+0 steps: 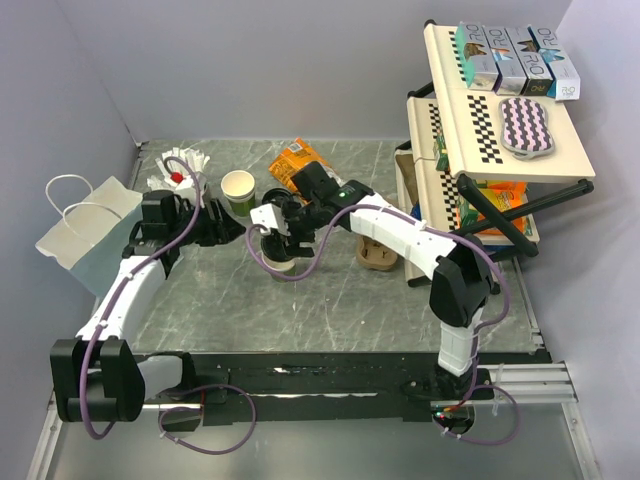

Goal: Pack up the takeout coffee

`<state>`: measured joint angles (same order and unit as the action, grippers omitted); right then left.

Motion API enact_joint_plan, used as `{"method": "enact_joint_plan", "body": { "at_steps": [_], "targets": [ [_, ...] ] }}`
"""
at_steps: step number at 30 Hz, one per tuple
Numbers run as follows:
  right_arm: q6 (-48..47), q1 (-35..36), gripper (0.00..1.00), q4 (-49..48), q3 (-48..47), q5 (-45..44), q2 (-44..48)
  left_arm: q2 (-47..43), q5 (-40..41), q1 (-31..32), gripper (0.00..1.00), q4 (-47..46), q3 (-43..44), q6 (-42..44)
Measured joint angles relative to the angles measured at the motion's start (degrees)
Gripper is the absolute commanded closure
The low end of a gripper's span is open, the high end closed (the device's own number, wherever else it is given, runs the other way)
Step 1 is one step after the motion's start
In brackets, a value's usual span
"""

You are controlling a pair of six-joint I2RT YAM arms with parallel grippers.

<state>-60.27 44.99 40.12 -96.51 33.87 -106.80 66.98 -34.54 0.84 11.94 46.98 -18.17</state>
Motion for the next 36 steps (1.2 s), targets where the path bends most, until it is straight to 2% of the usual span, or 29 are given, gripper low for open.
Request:
{"method": "enact_joint_plan", "body": {
  "at_steps": [12, 22, 36],
  "targets": [
    [-0.5, 0.0, 0.13, 6.0, -7.7, 0.1, -5.3, -0.5, 0.8, -1.2, 0.35, -1.6, -3.0, -2.7],
    [-1.7, 0.2, 0.13, 11.8, -10.3, -0.3, -7.8, -0.5, 0.8, -1.8, 0.35, -3.1, -4.4, -4.5],
    [-2.2, 0.9, 0.12, 12.7, -12.5, -1.0, -9.3, -0.8, 0.8, -2.1, 0.35, -4.9, -5.7, -5.5]
  ]
}}
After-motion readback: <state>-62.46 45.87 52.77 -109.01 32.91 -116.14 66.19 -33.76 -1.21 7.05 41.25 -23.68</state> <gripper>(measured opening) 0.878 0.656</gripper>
